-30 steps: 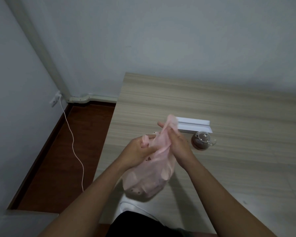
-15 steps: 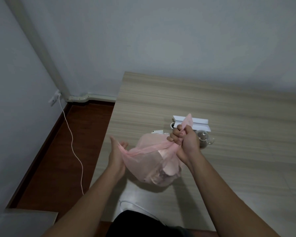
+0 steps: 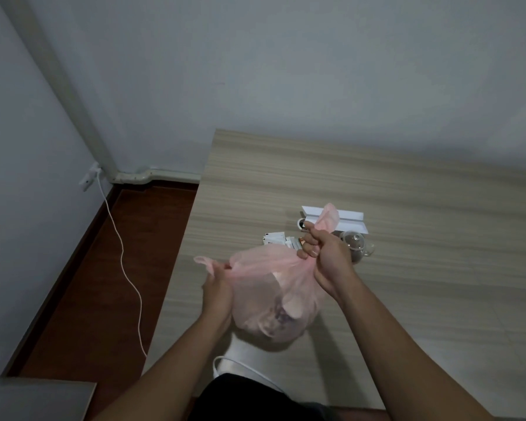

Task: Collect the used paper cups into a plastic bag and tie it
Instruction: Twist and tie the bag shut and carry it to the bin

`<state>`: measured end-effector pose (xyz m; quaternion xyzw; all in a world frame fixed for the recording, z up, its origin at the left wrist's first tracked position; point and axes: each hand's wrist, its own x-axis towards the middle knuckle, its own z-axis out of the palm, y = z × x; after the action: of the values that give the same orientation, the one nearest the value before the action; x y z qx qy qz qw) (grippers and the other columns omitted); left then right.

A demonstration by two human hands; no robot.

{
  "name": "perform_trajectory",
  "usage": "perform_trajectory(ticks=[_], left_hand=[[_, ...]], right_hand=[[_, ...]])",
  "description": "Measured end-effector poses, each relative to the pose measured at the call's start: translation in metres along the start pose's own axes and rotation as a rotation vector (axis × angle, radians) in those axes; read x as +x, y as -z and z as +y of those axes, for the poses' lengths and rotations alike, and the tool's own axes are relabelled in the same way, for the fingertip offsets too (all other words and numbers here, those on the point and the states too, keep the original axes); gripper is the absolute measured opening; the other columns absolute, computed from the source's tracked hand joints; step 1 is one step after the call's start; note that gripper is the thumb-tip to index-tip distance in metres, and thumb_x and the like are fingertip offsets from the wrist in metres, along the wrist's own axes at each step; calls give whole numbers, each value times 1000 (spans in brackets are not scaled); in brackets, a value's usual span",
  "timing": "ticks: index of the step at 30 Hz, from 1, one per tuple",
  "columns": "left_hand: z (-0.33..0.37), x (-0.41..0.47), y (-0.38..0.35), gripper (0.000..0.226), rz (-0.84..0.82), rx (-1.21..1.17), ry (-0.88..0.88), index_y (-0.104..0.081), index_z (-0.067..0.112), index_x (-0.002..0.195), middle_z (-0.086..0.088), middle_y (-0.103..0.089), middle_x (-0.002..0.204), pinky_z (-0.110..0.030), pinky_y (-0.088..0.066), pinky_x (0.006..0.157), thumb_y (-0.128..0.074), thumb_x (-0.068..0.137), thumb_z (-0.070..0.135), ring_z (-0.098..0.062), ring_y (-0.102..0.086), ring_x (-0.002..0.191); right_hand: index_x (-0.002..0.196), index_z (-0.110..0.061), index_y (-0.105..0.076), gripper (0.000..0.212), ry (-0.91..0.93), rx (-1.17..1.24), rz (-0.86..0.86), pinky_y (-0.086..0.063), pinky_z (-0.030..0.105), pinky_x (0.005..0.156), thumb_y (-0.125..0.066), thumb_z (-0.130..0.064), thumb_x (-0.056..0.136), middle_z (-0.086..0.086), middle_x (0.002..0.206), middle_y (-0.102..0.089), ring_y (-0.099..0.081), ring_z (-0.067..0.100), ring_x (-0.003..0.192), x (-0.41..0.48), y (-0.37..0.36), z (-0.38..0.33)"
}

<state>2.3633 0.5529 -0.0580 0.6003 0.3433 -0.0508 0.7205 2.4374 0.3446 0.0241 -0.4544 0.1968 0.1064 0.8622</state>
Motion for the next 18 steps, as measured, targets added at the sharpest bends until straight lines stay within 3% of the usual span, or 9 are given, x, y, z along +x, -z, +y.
perform_trajectory(ticks=[3,7,9,12,14,16,18], left_hand=[[19,0,0,65,79,-29,-33,-79,27,103,-13,-84,105,-55,-68,88,-28,112,68,-34,-82,97],[47,-9,-5,62,97,-67,-184,-79,22,117,4,-83,118,-27,-67,85,-27,118,55,-9,-80,100],[59,-12,-7,59,67,-81,-273,-80,19,123,7,-82,124,-15,-63,84,-29,120,48,-7,-79,107],[73,-17,-9,59,8,-75,-326,-82,21,107,7,-86,108,-16,-61,80,-31,119,48,-5,-80,97],[80,-18,-12,54,-24,-92,-338,-68,17,93,4,-85,84,-19,-58,75,-32,119,49,-10,-78,82],[80,-17,-15,49,-104,-165,-325,-57,15,99,4,-63,58,-30,-51,73,-32,118,52,-21,-63,64],[76,-13,-16,54,-193,-238,-265,-55,15,100,5,-34,60,-29,-34,59,-30,116,60,-14,-34,54]], right_hand=[[134,5,-62,32,0,-92,-30,-32,21,47,-42,-10,114,-3,69,-34,-27,5,47,-2,4,2],[138,-2,-64,36,-24,-195,-102,-30,22,49,-38,-18,118,-3,75,-44,-28,7,51,-5,8,8],[134,-8,-65,36,-26,-274,-132,-34,24,50,-35,-22,120,-1,76,-48,-31,9,51,-9,9,9],[131,-13,-68,38,24,-490,-171,-45,29,53,-39,-36,119,3,73,-53,-39,14,50,-14,7,9],[128,-16,-70,41,40,-626,-181,-47,30,54,-41,-43,118,1,68,-49,-40,15,50,-13,6,10],[122,-18,-74,42,35,-704,-165,-45,30,53,-41,-43,118,0,66,-43,-41,18,50,-11,5,11],[120,-16,-75,40,24,-735,-136,-41,30,52,-40,-37,118,-1,65,-41,-39,18,50,-9,2,12]])
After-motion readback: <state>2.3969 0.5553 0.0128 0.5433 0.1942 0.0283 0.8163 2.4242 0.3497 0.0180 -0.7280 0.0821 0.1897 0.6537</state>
